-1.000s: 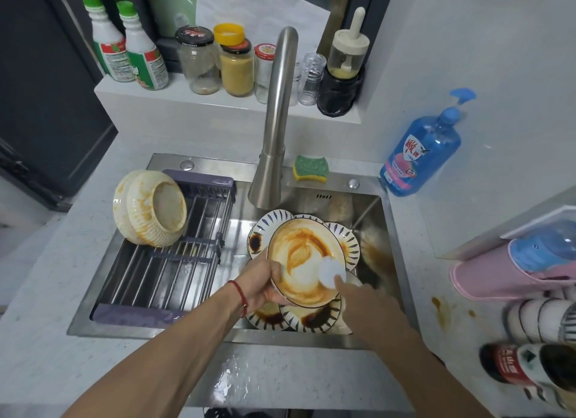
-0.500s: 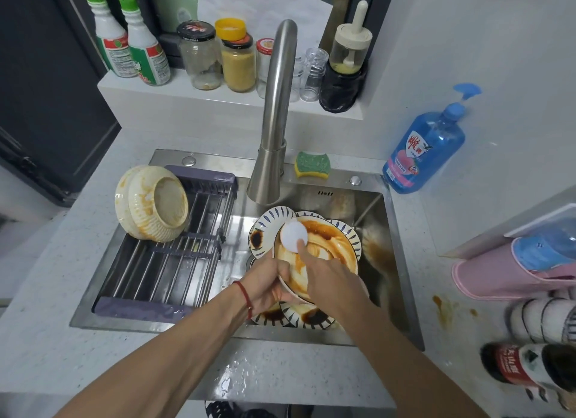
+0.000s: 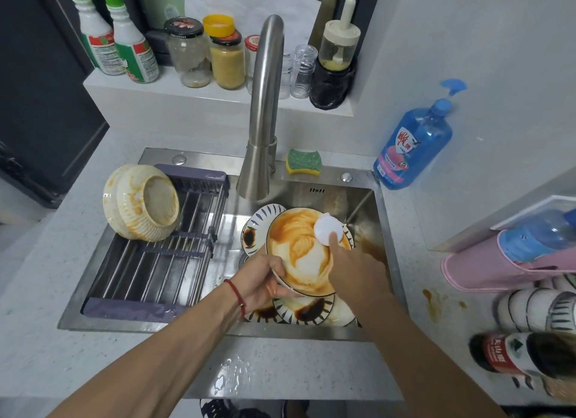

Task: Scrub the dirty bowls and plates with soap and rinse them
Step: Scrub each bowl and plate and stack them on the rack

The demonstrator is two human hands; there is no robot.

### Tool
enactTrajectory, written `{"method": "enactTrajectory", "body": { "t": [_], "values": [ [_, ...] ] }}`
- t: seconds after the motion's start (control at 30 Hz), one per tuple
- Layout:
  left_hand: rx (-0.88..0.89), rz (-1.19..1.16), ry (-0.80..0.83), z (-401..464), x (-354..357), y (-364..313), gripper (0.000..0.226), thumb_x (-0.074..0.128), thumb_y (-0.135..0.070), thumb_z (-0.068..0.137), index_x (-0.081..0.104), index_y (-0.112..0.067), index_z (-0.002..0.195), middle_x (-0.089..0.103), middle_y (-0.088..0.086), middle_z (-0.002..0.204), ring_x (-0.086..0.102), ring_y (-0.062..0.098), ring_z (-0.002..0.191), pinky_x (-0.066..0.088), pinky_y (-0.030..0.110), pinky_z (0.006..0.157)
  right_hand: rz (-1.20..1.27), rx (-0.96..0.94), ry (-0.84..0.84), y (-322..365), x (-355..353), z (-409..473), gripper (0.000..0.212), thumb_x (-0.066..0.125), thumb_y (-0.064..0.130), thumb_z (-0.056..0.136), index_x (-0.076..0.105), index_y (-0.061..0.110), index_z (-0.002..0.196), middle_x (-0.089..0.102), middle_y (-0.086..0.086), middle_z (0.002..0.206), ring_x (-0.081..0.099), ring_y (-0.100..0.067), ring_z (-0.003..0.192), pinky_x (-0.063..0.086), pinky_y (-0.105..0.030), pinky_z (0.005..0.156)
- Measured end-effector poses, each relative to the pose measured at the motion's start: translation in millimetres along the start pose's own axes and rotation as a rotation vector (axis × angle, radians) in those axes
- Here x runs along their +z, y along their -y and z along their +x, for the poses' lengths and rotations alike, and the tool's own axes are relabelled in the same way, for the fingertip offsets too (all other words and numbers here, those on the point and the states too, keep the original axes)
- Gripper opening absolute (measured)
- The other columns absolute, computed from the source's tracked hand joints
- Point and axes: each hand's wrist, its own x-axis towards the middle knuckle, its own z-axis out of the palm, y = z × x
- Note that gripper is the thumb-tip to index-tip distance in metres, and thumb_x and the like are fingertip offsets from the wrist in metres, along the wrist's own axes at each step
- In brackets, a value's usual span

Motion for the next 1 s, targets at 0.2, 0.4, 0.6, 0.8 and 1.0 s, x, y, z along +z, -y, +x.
{"method": "enactTrajectory", "body": {
  "t": [0.2,0.4,0.6,0.8,1.0],
  "values": [
    [-0.003,0.039,0.015,-0.7,8.6,-4.1,0.042,0.051,-0.033,0.108,0.055,-0.011,0.143,0.071,0.015,0.131,0.072,0.039,0.110,0.060,0.062,0.081,0.237,-0.215,0.127,33.5,-3.1,-9.2,0.070,0.046,0.015,0.104,0.010,0.030,0.163,0.056,-0.001,0.090,0.058,-0.019,0.084,0.053,-0.038,0.070],
    [0.045,0.041,-0.091,9.1,1.3,-7.7,0.088,0.028,-0.083,0.088,0.061,-0.020,0.139,0.073,0.013,0.126,0.071,0.035,0.114,0.060,0.062,0.083,0.118,-0.360,0.255,-2.9,2.3,-45.5,0.065,0.042,0.017,0.105,0.015,0.038,0.160,0.058,0.002,0.097,0.055,-0.012,0.076,0.054,-0.032,0.072],
    [0.076,0.204,-0.150,5.1,12.9,-7.8,0.072,0.031,-0.076,0.094,0.059,-0.026,0.137,0.077,0.007,0.120,0.075,0.031,0.106,0.064,0.050,0.061,0.141,-0.180,0.135,-21.6,5.0,-25.2,0.063,0.040,0.018,0.107,0.014,0.031,0.163,0.047,0.008,0.076,0.052,-0.007,0.066,0.037,-0.019,0.056],
    [0.099,0.285,-0.172,7.6,15.5,-13.7,0.080,0.041,-0.082,0.079,0.056,-0.032,0.138,0.076,0.002,0.122,0.076,0.029,0.104,0.058,0.063,0.068,0.239,-0.115,0.047,-1.9,13.5,-16.1,0.064,0.043,0.018,0.106,0.014,0.032,0.162,0.051,0.006,0.077,0.053,-0.008,0.067,0.042,-0.022,0.056],
    [0.093,0.326,-0.179,8.8,11.0,-13.9,0.080,0.039,-0.083,0.082,0.054,-0.032,0.142,0.073,0.003,0.128,0.076,0.029,0.106,0.060,0.062,0.070,0.228,-0.075,0.037,-1.9,21.7,-16.4,0.070,0.047,0.018,0.105,0.011,0.031,0.163,0.054,0.005,0.081,0.054,-0.009,0.072,0.055,-0.028,0.068]
  ]
}}
